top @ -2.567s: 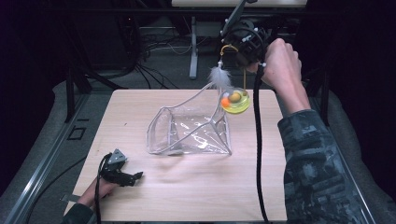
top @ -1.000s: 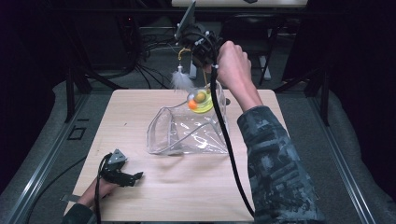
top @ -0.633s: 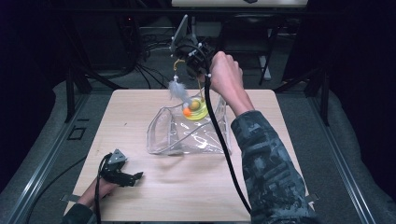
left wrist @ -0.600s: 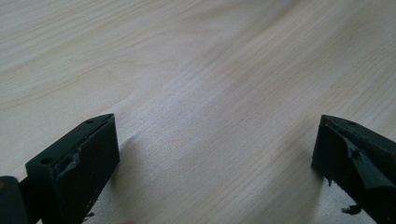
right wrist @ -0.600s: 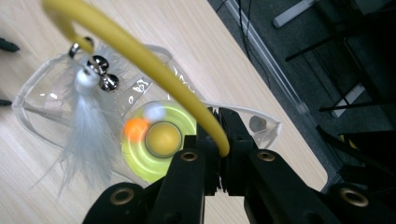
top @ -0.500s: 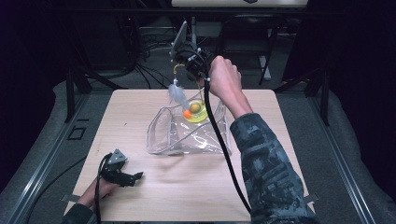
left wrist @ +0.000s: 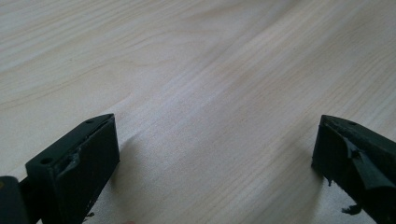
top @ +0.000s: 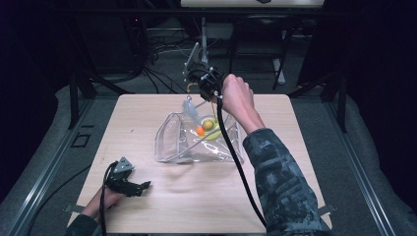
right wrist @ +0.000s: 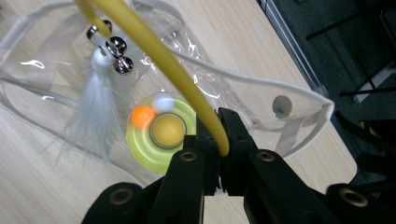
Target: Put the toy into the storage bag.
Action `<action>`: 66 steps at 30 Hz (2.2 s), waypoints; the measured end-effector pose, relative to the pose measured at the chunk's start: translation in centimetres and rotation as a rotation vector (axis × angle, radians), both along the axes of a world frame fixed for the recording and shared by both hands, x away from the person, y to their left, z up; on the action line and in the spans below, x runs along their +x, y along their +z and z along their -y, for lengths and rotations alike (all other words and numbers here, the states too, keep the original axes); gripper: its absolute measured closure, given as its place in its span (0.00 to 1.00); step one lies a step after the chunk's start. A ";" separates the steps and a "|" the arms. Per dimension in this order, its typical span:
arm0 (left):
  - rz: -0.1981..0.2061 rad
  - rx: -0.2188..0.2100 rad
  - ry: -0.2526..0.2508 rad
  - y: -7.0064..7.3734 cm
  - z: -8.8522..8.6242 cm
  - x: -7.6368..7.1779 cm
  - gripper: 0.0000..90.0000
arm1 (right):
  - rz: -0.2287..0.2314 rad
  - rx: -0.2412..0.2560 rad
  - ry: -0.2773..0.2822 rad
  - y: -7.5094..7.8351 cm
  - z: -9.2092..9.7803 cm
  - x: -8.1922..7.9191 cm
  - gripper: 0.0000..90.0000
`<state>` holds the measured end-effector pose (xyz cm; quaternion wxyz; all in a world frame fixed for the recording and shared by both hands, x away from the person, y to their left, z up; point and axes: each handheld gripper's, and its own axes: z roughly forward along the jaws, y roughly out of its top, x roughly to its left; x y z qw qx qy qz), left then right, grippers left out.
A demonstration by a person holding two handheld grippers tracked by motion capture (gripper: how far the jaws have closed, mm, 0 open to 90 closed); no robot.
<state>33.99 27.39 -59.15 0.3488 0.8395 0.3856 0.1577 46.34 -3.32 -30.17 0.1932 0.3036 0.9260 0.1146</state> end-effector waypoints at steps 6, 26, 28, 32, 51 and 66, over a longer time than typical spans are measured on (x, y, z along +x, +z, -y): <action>0.000 0.000 0.000 0.0 0.0 0.0 0.00 | -0.026 -0.022 -0.008 -1.9 0.5 0.1 0.97; 0.000 0.000 0.000 0.0 0.0 0.0 0.00 | -0.083 -0.073 -0.033 -6.0 1.5 0.0 0.97; 0.000 -0.001 0.000 0.0 0.0 0.0 0.00 | -0.084 -0.072 -0.037 -6.2 1.5 0.0 0.97; 0.000 0.000 0.000 0.0 0.0 0.0 0.00 | -0.104 -0.087 -0.040 -6.7 1.5 0.1 0.97; 0.000 0.000 0.000 0.0 0.0 0.0 0.00 | -0.126 -0.128 -0.084 -7.7 1.6 0.5 0.97; 0.000 0.000 0.000 0.0 0.0 0.0 0.00 | -0.047 -0.007 -0.090 -3.7 2.9 -0.7 0.80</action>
